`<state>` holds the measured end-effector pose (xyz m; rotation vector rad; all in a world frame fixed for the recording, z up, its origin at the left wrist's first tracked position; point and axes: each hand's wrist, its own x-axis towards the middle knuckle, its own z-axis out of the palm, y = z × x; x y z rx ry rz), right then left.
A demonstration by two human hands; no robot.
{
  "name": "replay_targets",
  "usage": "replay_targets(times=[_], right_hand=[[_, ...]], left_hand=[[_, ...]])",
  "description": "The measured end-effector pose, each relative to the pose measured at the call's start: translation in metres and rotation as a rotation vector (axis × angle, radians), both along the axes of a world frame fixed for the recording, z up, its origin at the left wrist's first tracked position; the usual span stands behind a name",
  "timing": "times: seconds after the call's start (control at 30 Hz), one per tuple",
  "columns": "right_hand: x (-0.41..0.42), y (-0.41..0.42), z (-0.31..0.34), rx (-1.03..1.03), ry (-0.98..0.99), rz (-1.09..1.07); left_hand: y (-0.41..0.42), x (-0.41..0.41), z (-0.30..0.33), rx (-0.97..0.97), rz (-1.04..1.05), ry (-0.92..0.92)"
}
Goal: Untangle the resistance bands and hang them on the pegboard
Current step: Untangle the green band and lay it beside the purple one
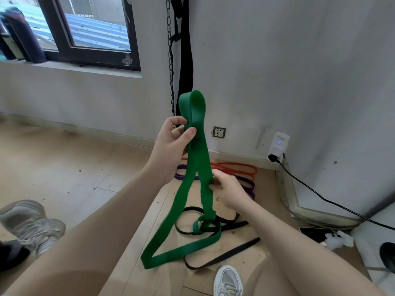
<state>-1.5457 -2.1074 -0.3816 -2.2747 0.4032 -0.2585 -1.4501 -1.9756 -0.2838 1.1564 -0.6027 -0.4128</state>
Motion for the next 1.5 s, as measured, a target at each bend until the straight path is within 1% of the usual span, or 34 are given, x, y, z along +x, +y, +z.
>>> replay_targets(times=[0.03, 0.07, 0.13, 0.17, 0.2, 0.27, 0.3, 0.33, 0.37, 0.4, 0.43, 0.47, 0.53, 0.57, 0.6, 0.67, 0.7, 0.73, 0.83, 0.93, 0.97, 1.03, 1.1, 1.17, 1.23, 1.33, 1.4, 1.5], right_hand=[[0.001, -0.003, 0.001, -0.102, -0.018, -0.077], [0.001, -0.006, 0.006, -0.156, -0.046, -0.157], [0.001, -0.014, 0.021, -0.219, -0.115, -0.291], [0.0, -0.02, 0.029, -0.264, -0.15, -0.334], [0.0, -0.027, 0.038, -0.308, -0.182, -0.364], [0.0, -0.038, 0.054, -0.345, -0.24, -0.393], [0.0, -0.041, 0.06, -0.341, -0.264, -0.368], [0.001, -0.04, 0.064, -0.354, -0.278, -0.301], [0.001, -0.035, 0.067, -0.386, -0.263, -0.206], [0.002, -0.027, 0.068, -0.412, -0.239, -0.107], [0.004, -0.018, 0.066, -0.419, -0.222, -0.03], [0.006, -0.01, 0.065, -0.411, -0.226, 0.02], [0.01, 0.002, 0.064, -0.357, -0.271, 0.047], [0.011, 0.005, 0.067, -0.291, -0.298, 0.034], [0.012, 0.005, 0.07, -0.181, -0.327, 0.006], [0.01, 0.002, 0.075, 0.098, -0.382, -0.056], [0.007, 0.001, 0.077, 0.214, -0.398, -0.056], [0.003, 0.002, 0.078, 0.282, -0.402, -0.033], [-0.005, 0.003, 0.082, 0.366, -0.396, 0.048], [-0.009, -0.001, 0.088, 0.577, -0.407, 0.117], [-0.009, -0.002, 0.091, 0.584, -0.396, 0.133], [-0.007, -0.002, 0.1, 0.463, -0.404, 0.104], [-0.003, -0.001, 0.113, 0.392, -0.483, 0.028], [0.002, -0.002, 0.132, 0.391, -0.568, -0.04], [0.008, -0.004, 0.154, 0.417, -0.642, -0.095], [0.015, -0.005, 0.186, 0.47, -0.715, -0.136], [0.02, -0.007, 0.206, 0.526, -0.763, -0.154], [0.026, -0.01, 0.238, 0.692, -0.867, -0.159]], left_hand=[[0.003, 0.004, -0.004, -0.007, -0.001, 0.017], [0.008, 0.009, -0.009, 0.0, 0.001, 0.019], [0.024, 0.021, -0.029, 0.101, 0.02, -0.031], [0.033, 0.028, -0.043, 0.214, 0.027, -0.076], [0.044, 0.035, -0.061, 0.377, 0.037, -0.136], [0.066, 0.049, -0.094, 0.803, 0.056, -0.29], [0.073, 0.053, -0.107, 0.994, 0.059, -0.355], [0.077, 0.054, -0.114, 1.115, 0.068, -0.4], [0.076, 0.053, -0.115, 1.144, 0.089, -0.424], [0.07, 0.049, -0.11, 1.099, 0.11, -0.449], [0.061, 0.042, -0.101, 1.008, 0.12, -0.47], [0.051, 0.034, -0.089, 0.896, 0.094, -0.466], [0.03, 0.014, -0.066, 0.676, -0.035, -0.418], [0.021, 0.006, -0.059, 0.585, -0.092, -0.383], [0.015, 0.0, -0.054, 0.512, -0.116, -0.349], [0.007, -0.003, -0.051, 0.418, -0.061, -0.282], [0.005, -0.002, -0.05, 0.399, -0.016, -0.268], [0.003, -0.002, -0.049, 0.393, 0.008, -0.275], [-0.003, -0.01, -0.047, 0.375, -0.02, -0.306], [-0.006, -0.023, -0.041, 0.309, -0.008, -0.273], [-0.006, -0.024, -0.039, 0.284, 0.011, -0.251], [-0.008, -0.026, -0.029, 0.26, 0.027, -0.224], [-0.014, -0.026, -0.013, 0.239, 0.012, -0.229], [-0.022, -0.022, 0.003, 0.177, -0.008, -0.211], [-0.029, -0.018, 0.016, 0.155, 0.003, -0.219], [-0.04, -0.015, 0.024, 0.246, 0.098, -0.335], [-0.047, -0.013, 0.037, 0.208, 0.128, -0.345], [-0.057, -0.005, 0.071, 0.125, 0.138, -0.391]])
